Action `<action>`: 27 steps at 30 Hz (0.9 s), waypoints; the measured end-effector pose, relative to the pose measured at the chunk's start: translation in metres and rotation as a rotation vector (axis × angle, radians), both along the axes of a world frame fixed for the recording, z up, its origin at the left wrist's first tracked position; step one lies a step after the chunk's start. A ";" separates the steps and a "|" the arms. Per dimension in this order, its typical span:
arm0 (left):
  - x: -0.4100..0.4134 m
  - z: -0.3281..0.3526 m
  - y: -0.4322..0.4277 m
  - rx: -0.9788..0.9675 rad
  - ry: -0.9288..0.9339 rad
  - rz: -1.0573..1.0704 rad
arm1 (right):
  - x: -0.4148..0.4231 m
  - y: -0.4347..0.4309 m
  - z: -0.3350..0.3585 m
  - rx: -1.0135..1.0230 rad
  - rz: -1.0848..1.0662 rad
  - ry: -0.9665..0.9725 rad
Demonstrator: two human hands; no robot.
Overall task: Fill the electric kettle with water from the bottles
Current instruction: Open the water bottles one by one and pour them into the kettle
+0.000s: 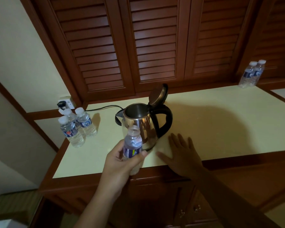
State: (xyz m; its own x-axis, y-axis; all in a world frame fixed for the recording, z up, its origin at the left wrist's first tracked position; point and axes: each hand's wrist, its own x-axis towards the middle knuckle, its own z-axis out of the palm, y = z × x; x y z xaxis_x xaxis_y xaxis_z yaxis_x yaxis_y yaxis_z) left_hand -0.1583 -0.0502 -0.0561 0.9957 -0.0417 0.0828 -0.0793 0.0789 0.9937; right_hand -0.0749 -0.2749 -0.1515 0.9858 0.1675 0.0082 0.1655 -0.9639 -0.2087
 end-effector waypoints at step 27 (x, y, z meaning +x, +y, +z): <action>0.056 0.072 0.025 0.694 -0.120 0.334 | 0.000 0.002 0.003 -0.059 -0.014 0.020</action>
